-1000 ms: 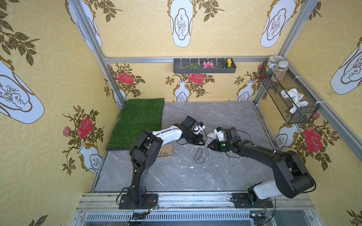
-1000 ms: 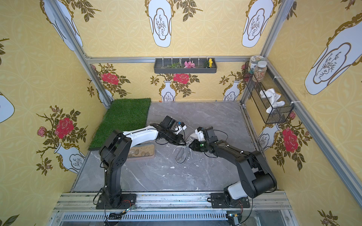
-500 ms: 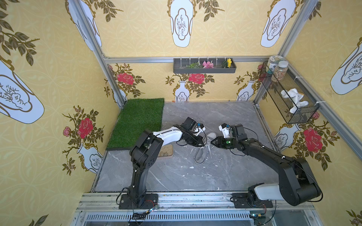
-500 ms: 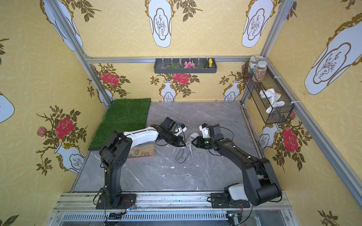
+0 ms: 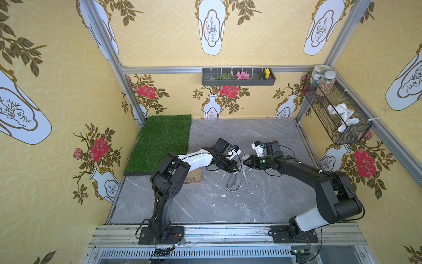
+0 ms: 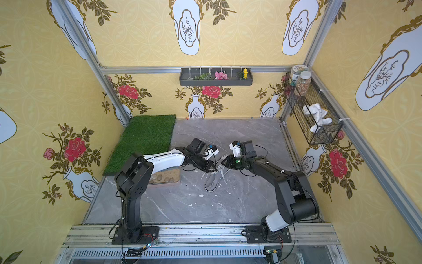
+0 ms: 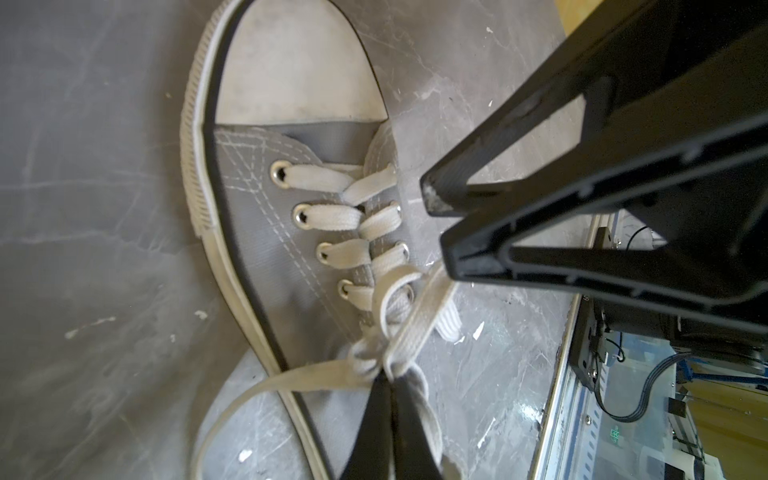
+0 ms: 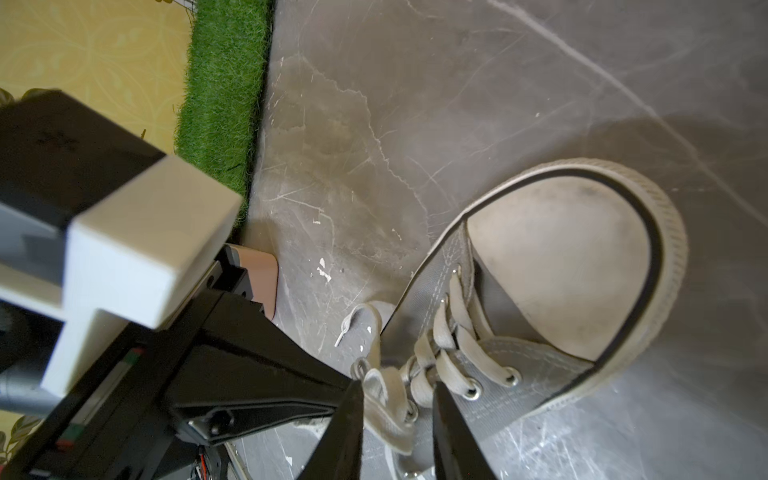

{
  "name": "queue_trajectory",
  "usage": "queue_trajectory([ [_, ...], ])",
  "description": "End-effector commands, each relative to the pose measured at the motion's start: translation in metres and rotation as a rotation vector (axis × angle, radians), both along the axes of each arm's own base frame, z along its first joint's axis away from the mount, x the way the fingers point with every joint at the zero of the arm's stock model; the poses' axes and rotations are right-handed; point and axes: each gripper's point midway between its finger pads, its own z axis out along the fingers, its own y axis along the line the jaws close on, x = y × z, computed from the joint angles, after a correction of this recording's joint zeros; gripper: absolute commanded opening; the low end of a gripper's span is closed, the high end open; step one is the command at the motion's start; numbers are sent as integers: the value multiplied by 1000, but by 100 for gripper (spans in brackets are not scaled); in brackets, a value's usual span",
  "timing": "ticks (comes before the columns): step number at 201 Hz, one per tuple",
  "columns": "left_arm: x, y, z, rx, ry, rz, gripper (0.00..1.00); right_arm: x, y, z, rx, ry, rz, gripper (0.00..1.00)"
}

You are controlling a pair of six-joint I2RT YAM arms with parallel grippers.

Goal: Tie the shoes
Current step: Cross the shoelace with the shoelace.

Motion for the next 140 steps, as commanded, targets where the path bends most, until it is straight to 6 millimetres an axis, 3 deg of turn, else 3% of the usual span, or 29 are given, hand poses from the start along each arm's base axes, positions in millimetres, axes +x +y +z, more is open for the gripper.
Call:
queue_trajectory([
  [1, 2, -2, 3, -12, -24, -8, 0, -3, 5, 0, 6, -6, 37, 27],
  [107, 7, -1, 3, 1, -38, 8, 0, -28, 3, -6, 0, 19, 73, 12],
  [140, 7, -1, 4, 0, -42, 7, 0, -33, 2, -8, -3, 24, 75, 12],
])
